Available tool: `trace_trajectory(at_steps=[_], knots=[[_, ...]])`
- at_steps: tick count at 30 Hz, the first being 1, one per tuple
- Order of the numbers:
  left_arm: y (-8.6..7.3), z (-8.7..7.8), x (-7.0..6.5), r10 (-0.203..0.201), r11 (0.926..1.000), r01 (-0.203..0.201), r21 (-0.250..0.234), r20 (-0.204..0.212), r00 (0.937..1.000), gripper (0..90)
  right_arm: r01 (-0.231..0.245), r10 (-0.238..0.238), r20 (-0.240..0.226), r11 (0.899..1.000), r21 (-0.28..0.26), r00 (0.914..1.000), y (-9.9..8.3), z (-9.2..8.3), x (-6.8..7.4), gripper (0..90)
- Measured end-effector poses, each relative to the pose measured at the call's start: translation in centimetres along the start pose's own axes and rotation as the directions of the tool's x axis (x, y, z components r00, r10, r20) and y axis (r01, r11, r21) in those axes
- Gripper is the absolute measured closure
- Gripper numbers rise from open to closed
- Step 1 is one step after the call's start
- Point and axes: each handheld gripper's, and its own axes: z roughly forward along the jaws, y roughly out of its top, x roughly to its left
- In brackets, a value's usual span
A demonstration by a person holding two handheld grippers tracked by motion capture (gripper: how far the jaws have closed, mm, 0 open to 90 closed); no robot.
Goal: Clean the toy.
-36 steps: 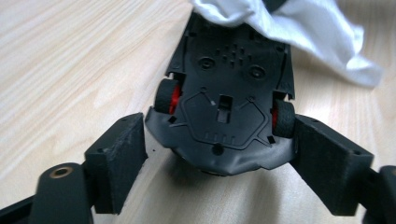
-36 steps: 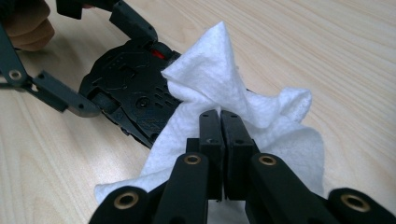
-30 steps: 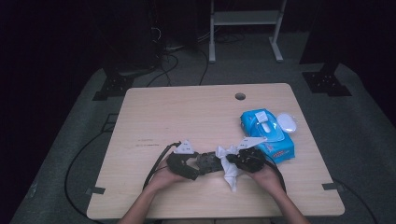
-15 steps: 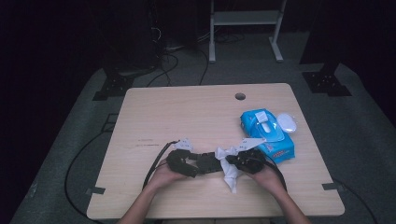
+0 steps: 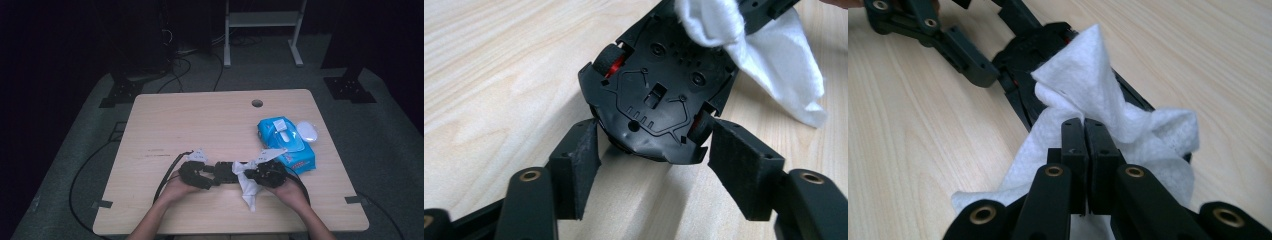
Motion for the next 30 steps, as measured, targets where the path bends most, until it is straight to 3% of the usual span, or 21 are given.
trace_trajectory(at_steps=[5,13,14,22,25,28,30], knots=[[0.3,0.1,0.3,-0.045,0.9989,0.045,-0.013,0.03,0.9985,30.4,-0.009,0.008,-0.008,1.0,-0.005,0.9999,-0.5,-0.2,-0.2,87.6],[0.8,0.0,1.5,-0.098,0.9947,0.099,-0.027,0.054,0.9937,27.6,0.029,-0.029,-0.027,0.999,-0.024,0.9992,-0.9,-0.2,-0.1,88.2],[1.0,0.1,1.8,-0.12,0.9923,0.122,-0.02,0.07,0.9902,27.6,0.051,-0.052,-0.029,0.998,-0.028,0.9982,-1.0,-0.2,0.1,88.2],[1.7,1.2,2.2,-0.098,0.9949,0.096,0.032,0.079,0.9921,28.1,0.077,-0.078,-0.038,0.996,-0.036,0.9962,-1.5,-0.3,0.2,88.4],[1.9,1.6,2.3,-0.1,0.9946,0.097,0.038,0.103,0.9896,28.7,0.08,-0.081,-0.036,0.996,-0.039,0.996,-1.6,-0.3,0.2,88.5],[2.2,2.4,2.2,-0.108,0.9932,0.099,0.062,0.156,0.9818,29.5,0.071,-0.073,-0.041,0.996,-0.049,0.9965,-1.7,-0.3,0.2,88.5],[2.3,2.4,2.2,-0.11,0.9927,0.1,0.066,0.155,0.9819,29.5,0.071,-0.073,-0.043,0.996,-0.049,0.9964,-1.7,-0.3,0.1,88.5]])
